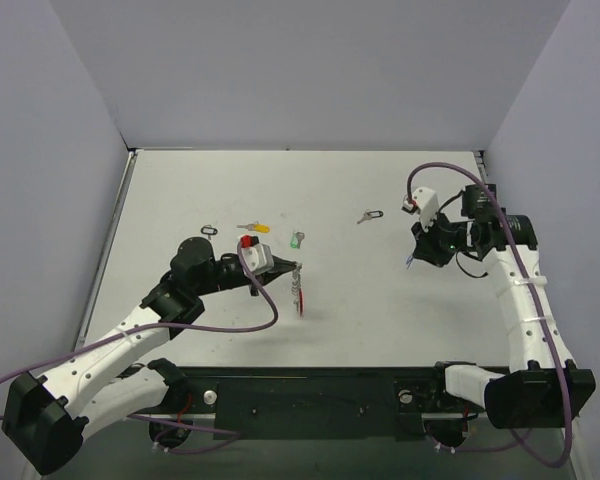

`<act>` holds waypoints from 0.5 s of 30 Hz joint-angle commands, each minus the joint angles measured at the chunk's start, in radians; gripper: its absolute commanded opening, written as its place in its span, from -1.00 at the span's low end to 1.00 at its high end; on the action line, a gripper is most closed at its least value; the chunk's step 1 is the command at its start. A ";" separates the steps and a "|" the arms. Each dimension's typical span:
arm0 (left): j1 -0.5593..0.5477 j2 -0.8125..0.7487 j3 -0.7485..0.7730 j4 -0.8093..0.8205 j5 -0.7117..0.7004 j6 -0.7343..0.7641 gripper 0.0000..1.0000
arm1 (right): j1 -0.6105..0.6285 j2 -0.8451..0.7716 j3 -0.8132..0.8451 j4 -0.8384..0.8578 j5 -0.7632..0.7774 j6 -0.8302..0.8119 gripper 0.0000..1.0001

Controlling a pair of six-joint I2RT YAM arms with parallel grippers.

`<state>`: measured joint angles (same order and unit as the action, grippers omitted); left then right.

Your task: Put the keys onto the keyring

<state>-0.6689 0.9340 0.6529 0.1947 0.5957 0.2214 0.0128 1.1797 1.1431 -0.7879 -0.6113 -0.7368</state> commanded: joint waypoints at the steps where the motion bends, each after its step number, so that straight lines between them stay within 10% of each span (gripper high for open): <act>1: 0.009 -0.027 0.034 0.172 0.049 -0.051 -1.00 | -0.005 0.023 0.225 -0.299 -0.077 -0.197 -1.00; 9: 0.011 0.058 0.126 0.348 0.078 -0.108 -1.00 | 0.033 0.110 0.572 -0.602 -0.182 -0.461 -1.00; 15: 0.011 0.112 0.071 0.587 0.162 -0.119 -1.00 | 0.203 0.043 0.508 -0.610 -0.199 -0.653 -1.00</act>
<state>-0.6636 1.0325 0.7364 0.5194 0.6739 0.1246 0.1200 1.2697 1.6897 -1.2556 -0.7444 -1.1934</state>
